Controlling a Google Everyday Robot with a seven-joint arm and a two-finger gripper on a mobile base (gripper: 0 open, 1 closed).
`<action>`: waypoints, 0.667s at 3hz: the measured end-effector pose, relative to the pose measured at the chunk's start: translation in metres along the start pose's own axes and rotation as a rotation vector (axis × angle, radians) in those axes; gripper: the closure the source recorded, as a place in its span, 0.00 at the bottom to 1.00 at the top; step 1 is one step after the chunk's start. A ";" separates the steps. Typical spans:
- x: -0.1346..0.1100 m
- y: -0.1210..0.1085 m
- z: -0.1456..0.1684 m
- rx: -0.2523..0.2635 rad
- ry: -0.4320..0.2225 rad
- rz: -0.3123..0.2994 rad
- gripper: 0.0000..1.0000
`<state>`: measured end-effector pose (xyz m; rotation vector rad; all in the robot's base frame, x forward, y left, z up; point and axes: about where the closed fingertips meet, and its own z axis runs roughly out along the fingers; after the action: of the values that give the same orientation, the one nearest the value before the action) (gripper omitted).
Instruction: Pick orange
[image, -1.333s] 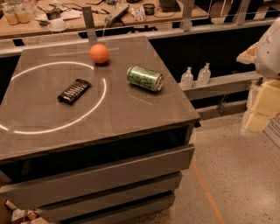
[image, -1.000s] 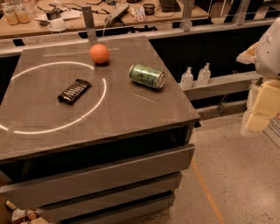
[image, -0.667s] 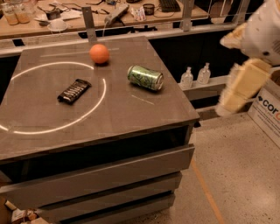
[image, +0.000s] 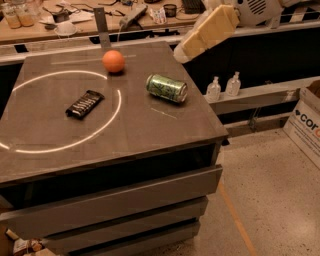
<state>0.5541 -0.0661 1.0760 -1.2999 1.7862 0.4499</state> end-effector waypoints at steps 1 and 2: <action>0.001 0.001 0.000 -0.001 0.004 -0.003 0.00; 0.002 -0.011 0.020 0.019 0.026 0.009 0.00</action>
Offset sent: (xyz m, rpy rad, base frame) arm 0.0503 0.0165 -0.0288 -0.0448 0.0161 -0.0747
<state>0.5725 -0.0577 1.0648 -1.2908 1.8140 0.4217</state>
